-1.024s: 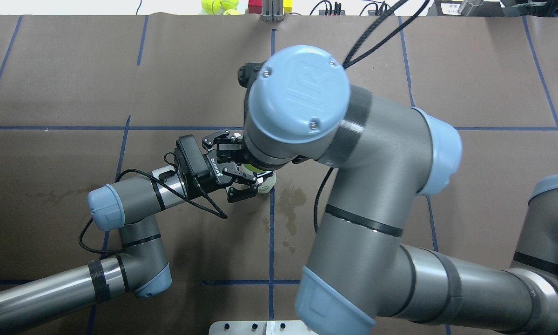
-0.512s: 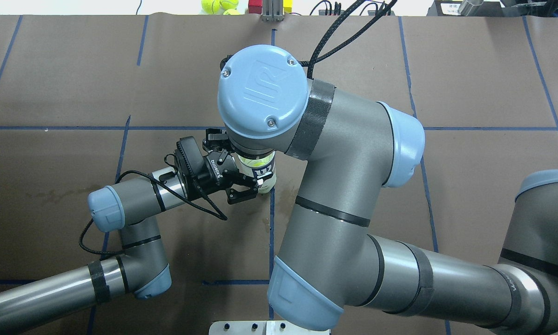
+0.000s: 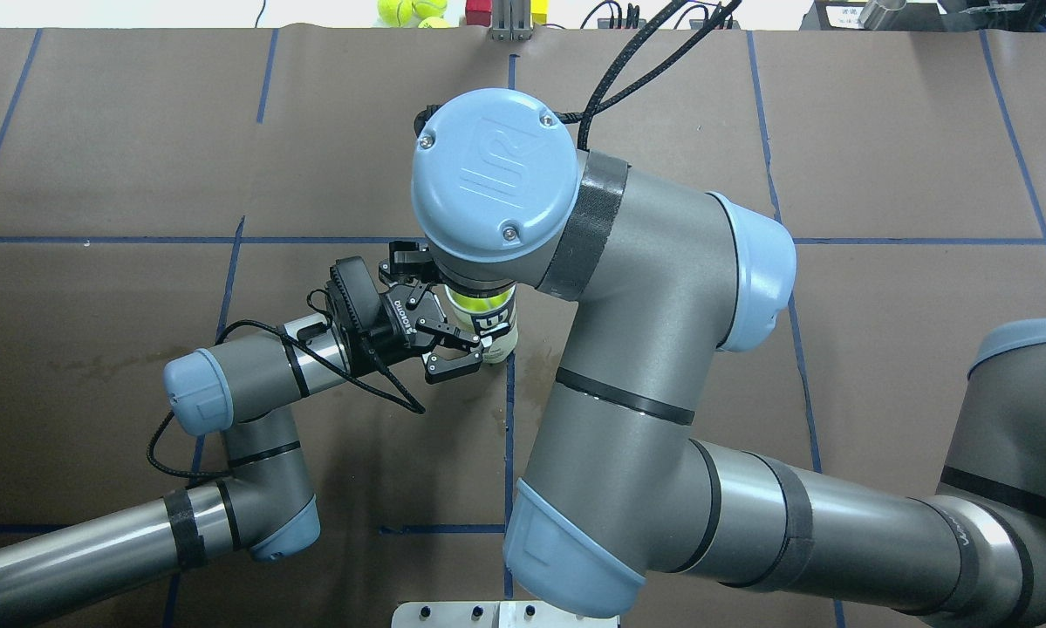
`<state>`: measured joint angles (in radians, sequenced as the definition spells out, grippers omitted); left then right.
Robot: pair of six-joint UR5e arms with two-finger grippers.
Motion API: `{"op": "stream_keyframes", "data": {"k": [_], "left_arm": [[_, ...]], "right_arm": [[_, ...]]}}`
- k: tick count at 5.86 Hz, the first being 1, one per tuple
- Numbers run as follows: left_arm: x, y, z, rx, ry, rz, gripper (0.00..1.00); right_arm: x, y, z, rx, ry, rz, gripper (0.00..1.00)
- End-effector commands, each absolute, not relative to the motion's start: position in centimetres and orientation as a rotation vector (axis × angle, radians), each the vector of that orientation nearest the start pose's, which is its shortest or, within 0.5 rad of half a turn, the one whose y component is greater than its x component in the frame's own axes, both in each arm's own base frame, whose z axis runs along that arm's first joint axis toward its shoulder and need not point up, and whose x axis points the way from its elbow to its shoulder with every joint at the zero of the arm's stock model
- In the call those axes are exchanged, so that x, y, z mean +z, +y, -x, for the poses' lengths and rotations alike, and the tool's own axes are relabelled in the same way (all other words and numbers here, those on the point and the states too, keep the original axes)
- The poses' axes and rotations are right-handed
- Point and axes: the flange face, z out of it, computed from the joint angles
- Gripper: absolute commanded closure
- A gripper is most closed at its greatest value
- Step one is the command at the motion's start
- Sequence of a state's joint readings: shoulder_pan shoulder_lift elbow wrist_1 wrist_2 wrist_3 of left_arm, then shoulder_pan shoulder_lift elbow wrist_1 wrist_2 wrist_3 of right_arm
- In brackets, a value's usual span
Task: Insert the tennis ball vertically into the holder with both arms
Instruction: 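Carry the second ball with the right gripper over the can's opening, then release the second ball into the can and withdraw the right gripper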
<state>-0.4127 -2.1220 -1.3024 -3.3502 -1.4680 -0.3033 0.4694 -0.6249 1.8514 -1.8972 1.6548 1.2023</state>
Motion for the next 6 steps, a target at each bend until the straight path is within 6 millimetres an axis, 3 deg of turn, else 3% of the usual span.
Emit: {"op": "stream_keyframes", "data": {"k": [1,5,6], "left_arm": [[28.1,-38.8,-52.8,0.421,1.343,-1.596,0.01],[27.7,-39.2,-52.2,0.409,1.346,-1.61,0.0],[26.0,-39.0,-50.9,0.388,1.37,-1.641,0.0]], "right_arm": [[2.6,-39.0,49.4,0.055,-0.853,-0.294,0.02],[2.1,-38.9,48.7,0.039,-0.867,-0.302,0.01],[2.1,-39.4,48.3,0.023,-0.863,-0.316,0.01]]}}
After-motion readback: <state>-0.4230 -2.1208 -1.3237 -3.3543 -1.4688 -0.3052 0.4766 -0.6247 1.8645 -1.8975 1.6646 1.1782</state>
